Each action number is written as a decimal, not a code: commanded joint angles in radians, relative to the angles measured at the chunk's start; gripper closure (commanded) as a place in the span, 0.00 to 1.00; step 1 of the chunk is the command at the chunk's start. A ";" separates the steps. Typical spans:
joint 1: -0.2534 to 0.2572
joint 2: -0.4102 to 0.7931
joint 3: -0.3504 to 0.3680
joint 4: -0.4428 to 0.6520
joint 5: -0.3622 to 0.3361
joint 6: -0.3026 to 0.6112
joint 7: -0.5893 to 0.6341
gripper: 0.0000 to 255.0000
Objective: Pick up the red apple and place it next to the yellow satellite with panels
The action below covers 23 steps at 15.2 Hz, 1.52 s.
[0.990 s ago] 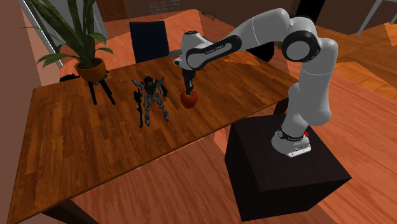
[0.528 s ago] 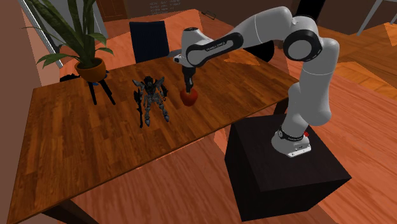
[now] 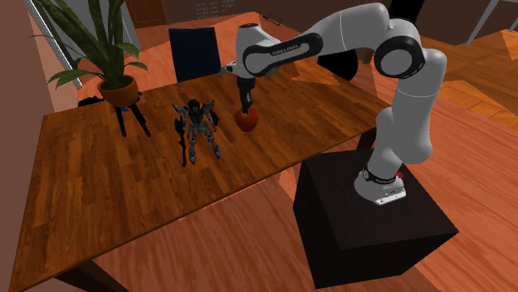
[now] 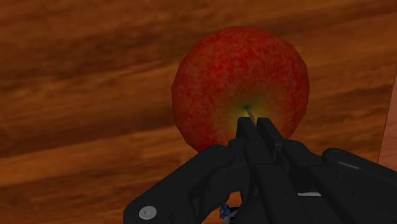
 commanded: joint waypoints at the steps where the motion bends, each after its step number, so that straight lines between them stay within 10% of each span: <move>1: -0.001 -0.005 -0.002 0.023 -0.004 -0.027 0.003 1.00; 23: -0.010 -0.017 -0.010 0.304 -0.021 -0.319 0.031 1.00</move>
